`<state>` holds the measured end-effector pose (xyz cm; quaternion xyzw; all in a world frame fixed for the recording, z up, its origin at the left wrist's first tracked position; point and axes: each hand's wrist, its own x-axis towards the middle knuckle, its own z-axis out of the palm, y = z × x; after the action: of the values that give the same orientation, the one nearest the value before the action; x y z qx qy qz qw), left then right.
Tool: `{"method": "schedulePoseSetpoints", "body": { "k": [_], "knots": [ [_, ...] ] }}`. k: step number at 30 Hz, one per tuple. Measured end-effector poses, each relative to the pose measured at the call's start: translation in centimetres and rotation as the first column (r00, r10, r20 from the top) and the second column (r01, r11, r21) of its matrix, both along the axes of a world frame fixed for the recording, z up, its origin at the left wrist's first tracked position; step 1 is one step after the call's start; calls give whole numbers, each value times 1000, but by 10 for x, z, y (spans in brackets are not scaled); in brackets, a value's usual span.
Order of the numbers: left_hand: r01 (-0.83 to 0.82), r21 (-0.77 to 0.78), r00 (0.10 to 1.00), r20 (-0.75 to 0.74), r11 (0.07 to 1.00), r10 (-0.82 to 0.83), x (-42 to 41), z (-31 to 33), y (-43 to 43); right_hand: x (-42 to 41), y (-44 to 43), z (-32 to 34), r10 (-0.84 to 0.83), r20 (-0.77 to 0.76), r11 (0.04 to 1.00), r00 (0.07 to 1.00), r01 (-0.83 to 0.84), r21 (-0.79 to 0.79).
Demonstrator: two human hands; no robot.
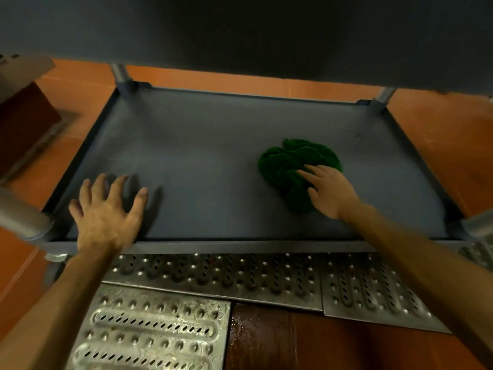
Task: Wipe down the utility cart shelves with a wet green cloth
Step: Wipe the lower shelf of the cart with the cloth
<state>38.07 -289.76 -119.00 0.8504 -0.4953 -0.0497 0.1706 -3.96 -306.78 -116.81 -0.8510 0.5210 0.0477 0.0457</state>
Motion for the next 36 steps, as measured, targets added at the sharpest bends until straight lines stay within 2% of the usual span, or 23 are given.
{"method": "schedulePoseSetpoints", "body": {
  "k": [4, 9, 12, 14, 16, 18, 21, 24, 27, 30, 36],
  "knots": [
    [17, 8, 1000, 6, 1000, -17, 0, 1, 1, -71, 3, 2, -88, -59, 996, 994, 87, -24],
    [37, -80, 998, 55, 996, -32, -1, -2, 2, -135, 30, 6, -245, -104, 968, 964, 238, -80],
    [-15, -50, 999, 36, 999, 17, 6, -7, 0, -156, 47, 8, -409, -163, 911, 898, 391, -131],
    [-37, -20, 995, 88, 999, 39, 10, -12, -1, -167, 53, 12, -504, -202, 863, 840, 482, -149],
    [-82, -10, 992, 99, 997, 83, 11, -16, -3, -174, 55, 20, -546, -233, 837, 804, 529, -136],
    [-142, -3, 989, 33, 990, 142, 13, -25, -4, -177, 54, 28, -560, -244, 826, 792, 558, -85],
    [-142, -38, 989, -43, 989, 140, 18, -42, -5, -168, 53, 30, -591, -114, 804, 798, 594, -8],
    [-91, -103, 996, 10, 991, 93, -10, -14, 5, -149, 55, 24, -641, 61, 767, 765, 634, 95],
    [-8, -173, 998, 65, 985, 20, -24, 4, 12, -125, 59, 21, -600, 85, 796, 796, 583, 165],
    [-1, -154, 999, 49, 988, 9, -23, 4, 13, -99, 71, 22, -522, 140, 842, 841, 482, 244],
    [-5, -139, 997, 80, 990, 16, -23, 3, 12, -63, 80, 37, -393, 252, 828, 884, 222, 515]
  ]
}}
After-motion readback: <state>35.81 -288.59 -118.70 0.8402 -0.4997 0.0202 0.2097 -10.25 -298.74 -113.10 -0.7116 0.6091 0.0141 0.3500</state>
